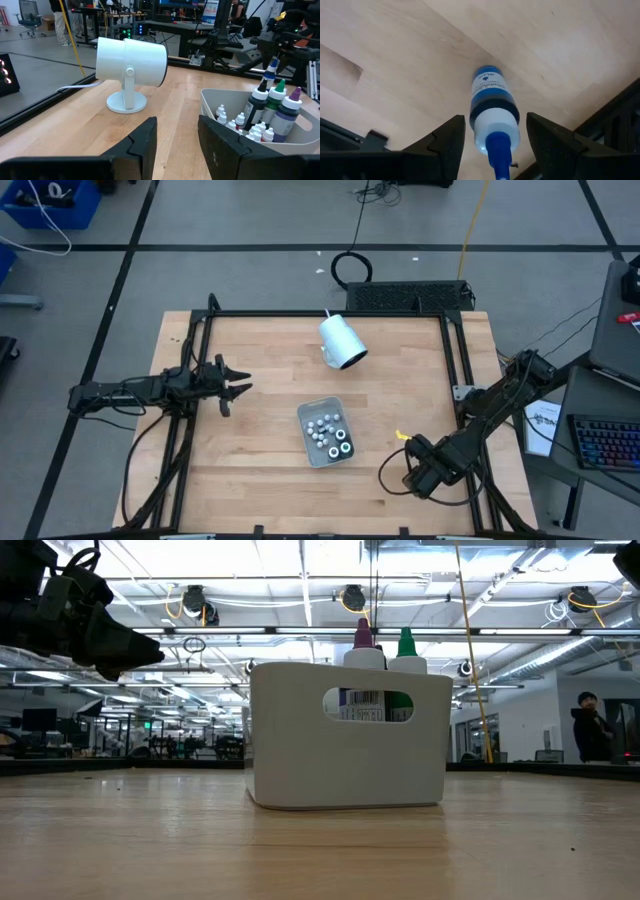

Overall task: Pick & Place food coloring
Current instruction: Put the big blue food coloring bottle into the gray bin

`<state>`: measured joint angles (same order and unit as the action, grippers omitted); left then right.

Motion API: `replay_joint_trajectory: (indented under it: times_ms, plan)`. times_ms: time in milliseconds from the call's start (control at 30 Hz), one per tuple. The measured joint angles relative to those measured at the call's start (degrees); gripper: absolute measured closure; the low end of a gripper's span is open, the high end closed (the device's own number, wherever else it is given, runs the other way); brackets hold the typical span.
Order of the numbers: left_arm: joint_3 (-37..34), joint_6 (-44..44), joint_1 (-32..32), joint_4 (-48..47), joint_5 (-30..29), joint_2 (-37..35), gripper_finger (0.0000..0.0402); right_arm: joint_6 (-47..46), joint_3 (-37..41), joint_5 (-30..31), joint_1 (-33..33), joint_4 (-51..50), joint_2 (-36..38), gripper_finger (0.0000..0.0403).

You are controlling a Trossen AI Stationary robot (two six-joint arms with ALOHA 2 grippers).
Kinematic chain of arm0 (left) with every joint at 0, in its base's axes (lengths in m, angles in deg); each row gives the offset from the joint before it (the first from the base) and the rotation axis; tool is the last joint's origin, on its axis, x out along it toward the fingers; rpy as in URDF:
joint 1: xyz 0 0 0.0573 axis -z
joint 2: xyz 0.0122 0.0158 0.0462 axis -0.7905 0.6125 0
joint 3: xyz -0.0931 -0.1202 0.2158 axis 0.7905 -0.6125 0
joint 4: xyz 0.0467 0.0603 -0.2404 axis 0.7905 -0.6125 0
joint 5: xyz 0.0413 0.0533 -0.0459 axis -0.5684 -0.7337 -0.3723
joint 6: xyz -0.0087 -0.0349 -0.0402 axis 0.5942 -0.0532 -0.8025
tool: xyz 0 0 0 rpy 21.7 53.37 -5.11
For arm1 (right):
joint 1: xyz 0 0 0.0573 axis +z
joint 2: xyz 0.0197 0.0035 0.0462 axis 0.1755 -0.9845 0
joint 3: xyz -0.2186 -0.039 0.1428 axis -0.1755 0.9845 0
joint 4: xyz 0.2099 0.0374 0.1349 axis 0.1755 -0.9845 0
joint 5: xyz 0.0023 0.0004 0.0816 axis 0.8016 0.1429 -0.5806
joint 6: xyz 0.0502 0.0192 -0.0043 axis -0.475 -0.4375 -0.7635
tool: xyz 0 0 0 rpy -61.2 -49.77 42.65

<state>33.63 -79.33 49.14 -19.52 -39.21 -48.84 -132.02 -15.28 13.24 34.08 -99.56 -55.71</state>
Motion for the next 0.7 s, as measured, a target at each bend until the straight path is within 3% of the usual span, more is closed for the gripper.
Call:
replay_joint_trajectory:
  times_ms: [233, 433, 500, 700]
  plan:
    - [0.00, 0.00, 0.02, 0.02, 0.00, 0.00, 0.0254, 0.00, 0.00, -0.44, 0.01, 0.52, -0.03, 0.0223]
    - [0.00, 0.00, 0.01, 0.02, 0.00, -0.01, 0.0254, 1.70, 0.00, -0.44, 0.00, 0.96, -0.03, 0.0292]
    - [0.00, 0.00, 0.00, 0.00, 0.00, -0.02, 0.0254, 3.60, 0.00, -0.12, 0.00, 1.73, -0.03, 0.0297]
    - [0.00, 0.00, 0.00, 0.02, 0.00, -0.02, 0.0254, 13.04, -2.03, 7.96, -1.24, 5.28, -0.14, 0.0297]
